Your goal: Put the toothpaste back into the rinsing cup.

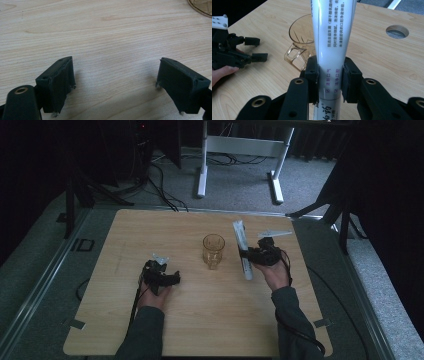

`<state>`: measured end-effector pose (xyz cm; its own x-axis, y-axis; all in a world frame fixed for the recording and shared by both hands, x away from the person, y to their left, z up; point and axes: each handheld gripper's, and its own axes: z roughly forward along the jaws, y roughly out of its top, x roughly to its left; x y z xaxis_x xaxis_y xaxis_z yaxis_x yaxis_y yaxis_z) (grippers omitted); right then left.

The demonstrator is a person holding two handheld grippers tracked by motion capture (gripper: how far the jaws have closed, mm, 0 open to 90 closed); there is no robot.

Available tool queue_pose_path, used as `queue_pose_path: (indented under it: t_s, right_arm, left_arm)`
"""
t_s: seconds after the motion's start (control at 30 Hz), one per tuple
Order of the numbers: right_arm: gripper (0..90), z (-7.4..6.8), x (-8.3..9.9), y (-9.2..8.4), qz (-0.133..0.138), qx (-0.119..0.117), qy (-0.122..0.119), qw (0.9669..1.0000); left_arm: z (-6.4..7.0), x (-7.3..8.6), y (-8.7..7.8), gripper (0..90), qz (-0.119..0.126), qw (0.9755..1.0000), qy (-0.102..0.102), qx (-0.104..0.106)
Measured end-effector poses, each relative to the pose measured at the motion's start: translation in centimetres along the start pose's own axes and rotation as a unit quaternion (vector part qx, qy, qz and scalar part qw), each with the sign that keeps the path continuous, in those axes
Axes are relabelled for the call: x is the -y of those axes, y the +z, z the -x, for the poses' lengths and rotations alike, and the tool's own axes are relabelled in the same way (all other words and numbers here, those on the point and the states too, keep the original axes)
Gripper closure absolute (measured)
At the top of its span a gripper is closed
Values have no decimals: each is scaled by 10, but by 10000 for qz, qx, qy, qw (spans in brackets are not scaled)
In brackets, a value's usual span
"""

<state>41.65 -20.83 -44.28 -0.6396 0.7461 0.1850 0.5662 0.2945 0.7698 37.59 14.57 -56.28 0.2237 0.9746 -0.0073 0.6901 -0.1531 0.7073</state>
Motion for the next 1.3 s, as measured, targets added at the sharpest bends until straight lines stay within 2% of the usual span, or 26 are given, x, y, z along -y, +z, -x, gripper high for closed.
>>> queue_pose_path:
  t_s: [0.53,0.77,1.3]
  right_arm:
    - [708,0,-6,2,196,30,69,9998]
    - [708,-2,-8,4,223,70,-17,9997]
    - [708,-3,-15,6,360,108,-47,9993]
  left_arm:
    - [0,0,0,143,0,10000,0,0]
    - [0,0,0,143,1,10000,0,1]
    - [0,0,0,143,-1,10000,2,-1]
